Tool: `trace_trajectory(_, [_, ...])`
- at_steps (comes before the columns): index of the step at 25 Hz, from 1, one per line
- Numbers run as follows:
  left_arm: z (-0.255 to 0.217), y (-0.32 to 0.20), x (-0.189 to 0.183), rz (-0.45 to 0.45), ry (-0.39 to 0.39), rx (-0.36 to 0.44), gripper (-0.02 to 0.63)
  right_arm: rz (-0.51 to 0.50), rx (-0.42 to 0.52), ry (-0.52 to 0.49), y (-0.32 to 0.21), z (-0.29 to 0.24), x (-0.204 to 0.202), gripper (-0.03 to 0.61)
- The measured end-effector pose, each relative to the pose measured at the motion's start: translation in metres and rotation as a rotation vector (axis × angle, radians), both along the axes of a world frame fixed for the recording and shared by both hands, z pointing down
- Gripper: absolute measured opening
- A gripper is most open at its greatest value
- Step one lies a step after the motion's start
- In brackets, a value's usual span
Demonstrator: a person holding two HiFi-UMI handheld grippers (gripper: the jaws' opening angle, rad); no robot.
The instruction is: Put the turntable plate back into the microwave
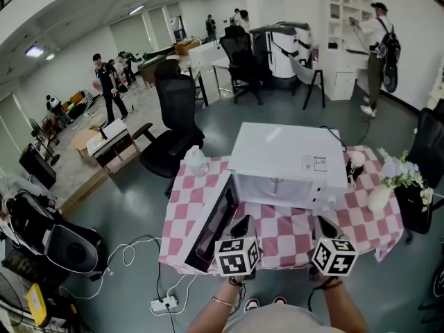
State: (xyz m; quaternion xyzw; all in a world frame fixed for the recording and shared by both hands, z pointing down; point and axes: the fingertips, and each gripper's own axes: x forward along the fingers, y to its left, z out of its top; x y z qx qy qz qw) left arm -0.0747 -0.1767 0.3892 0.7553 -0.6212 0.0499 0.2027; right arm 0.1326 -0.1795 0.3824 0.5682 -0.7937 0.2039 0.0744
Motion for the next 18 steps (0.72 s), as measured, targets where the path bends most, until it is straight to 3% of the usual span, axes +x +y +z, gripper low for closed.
trace_trajectory(18, [0.0047, -0.0087, 0.0024, -0.013, 0.001, -0.008, -0.002, -0.011, 0.001, -0.008, -0.0088, -0.0028, -0.0023, 0.009])
